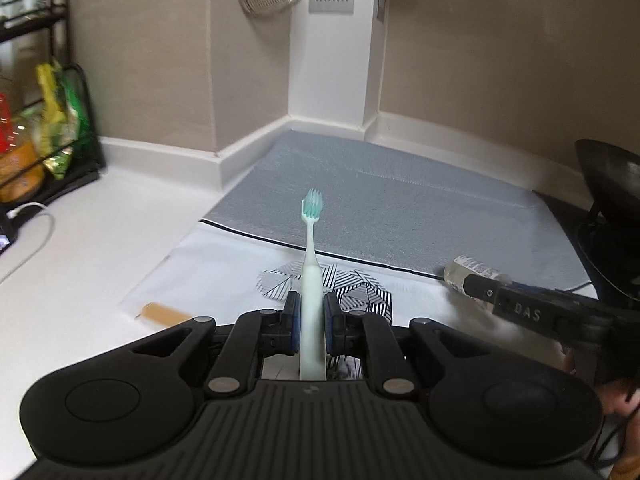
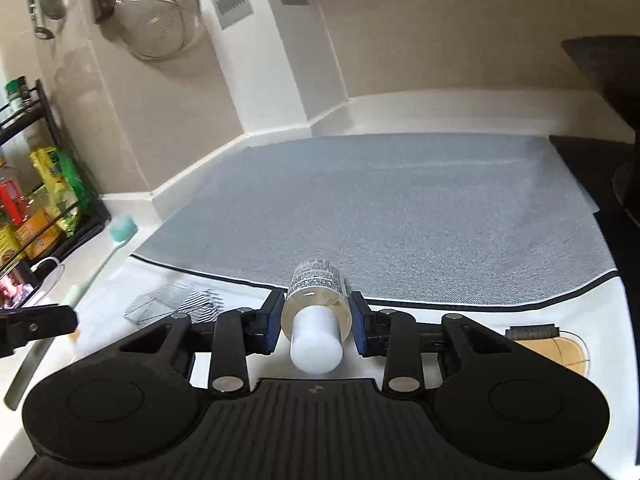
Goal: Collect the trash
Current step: 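Carry the toothbrush and lotion bottle down over the blue bin with both grippers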
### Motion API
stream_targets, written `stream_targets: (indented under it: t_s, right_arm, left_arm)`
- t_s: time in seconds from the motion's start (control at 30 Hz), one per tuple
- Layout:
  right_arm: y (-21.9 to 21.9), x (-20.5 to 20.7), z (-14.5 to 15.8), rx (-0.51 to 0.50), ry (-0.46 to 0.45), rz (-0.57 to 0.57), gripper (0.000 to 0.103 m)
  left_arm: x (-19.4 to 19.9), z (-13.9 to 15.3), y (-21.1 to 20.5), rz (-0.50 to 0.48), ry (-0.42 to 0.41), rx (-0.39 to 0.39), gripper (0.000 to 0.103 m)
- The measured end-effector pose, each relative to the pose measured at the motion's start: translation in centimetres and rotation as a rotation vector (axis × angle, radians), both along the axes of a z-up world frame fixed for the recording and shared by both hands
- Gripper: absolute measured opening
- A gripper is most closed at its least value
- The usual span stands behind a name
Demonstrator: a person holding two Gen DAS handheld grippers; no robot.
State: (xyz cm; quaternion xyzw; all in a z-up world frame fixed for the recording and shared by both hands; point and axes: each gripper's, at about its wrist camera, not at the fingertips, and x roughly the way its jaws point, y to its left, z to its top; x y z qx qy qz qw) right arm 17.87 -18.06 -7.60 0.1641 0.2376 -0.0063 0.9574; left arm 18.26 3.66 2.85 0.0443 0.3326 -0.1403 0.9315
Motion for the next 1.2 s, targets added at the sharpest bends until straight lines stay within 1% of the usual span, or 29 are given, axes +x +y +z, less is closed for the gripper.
stream_targets:
  t_s: [0.03, 0.13, 0.2, 0.27, 0.37, 0.47, 0.63, 0.77, 0.87, 1.0, 1.07, 1.13, 1.2]
  right_arm:
    - [0.2, -0.3, 0.1, -0.011, -0.005, 0.006, 0.037]
    - [1.0, -0.5, 0.1, -0.077, -0.003, 0.006, 0.037]
    - [1.0, -0.8, 0.0, -0.071, 0.001, 0.001, 0.037]
    - [1.4, -1.4, 0.3, -0.087, -0.01, 0.001, 0.037]
    - [2.1, -2.6, 0.9, -0.1, -0.037, 0.028, 0.037]
    - [2.3, -3.2, 1.0, -0.108, -0.036, 0.037, 0.037]
    - [1.8, -4.2, 1.5, -0.099, -0.044, 0.025, 0.037]
    - [1.8, -5.4, 2.3, -0.097, -0.066, 0.037, 0.037]
    - [2.0, -6.8, 2.8, -0.06, -0.074, 0.08, 0.037]
    - [3.3, -9.4, 3.6, -0.058, -0.101, 0.156, 0.037]
    - [4.0, -10.6, 4.0, -0.054, -0.116, 0.196, 0.037]
    - [4.7, -11.8, 4.3, -0.049, -0.126, 0.237, 0.037]
    - [5.4, -12.8, 4.4, -0.043, -0.126, 0.277, 0.037]
  left_arm:
    - [-1.2, 0.4, 0.3, 0.007, -0.004, -0.005, 0.012]
    - [-3.2, 0.9, 1.1, 0.028, -0.013, -0.015, 0.012]
    - [-4.4, 1.2, 1.6, 0.046, -0.02, -0.017, 0.012]
    - [-5.7, 1.6, 2.3, 0.061, -0.015, -0.033, 0.012]
    - [-7.6, 1.9, 3.2, 0.071, -0.017, -0.04, 0.012]
    - [-9.3, 2.2, 4.0, 0.073, -0.018, -0.045, 0.012]
    - [-11.8, 2.7, 5.7, 0.096, -0.021, -0.082, 0.012]
    - [-13.5, 3.0, 6.9, 0.126, -0.011, -0.089, 0.012]
    - [-14.8, 3.2, 7.5, 0.138, -0.008, -0.079, 0.012]
    - [-16.6, 3.1, 8.5, 0.147, -0.008, -0.073, 0.012]
    - [-17.6, 2.9, 8.9, 0.159, -0.002, -0.059, 0.012]
    - [-18.6, 2.5, 9.2, 0.177, 0.008, -0.024, 0.012]
    - [-19.4, 1.9, 9.7, 0.186, 0.025, -0.025, 0.012]
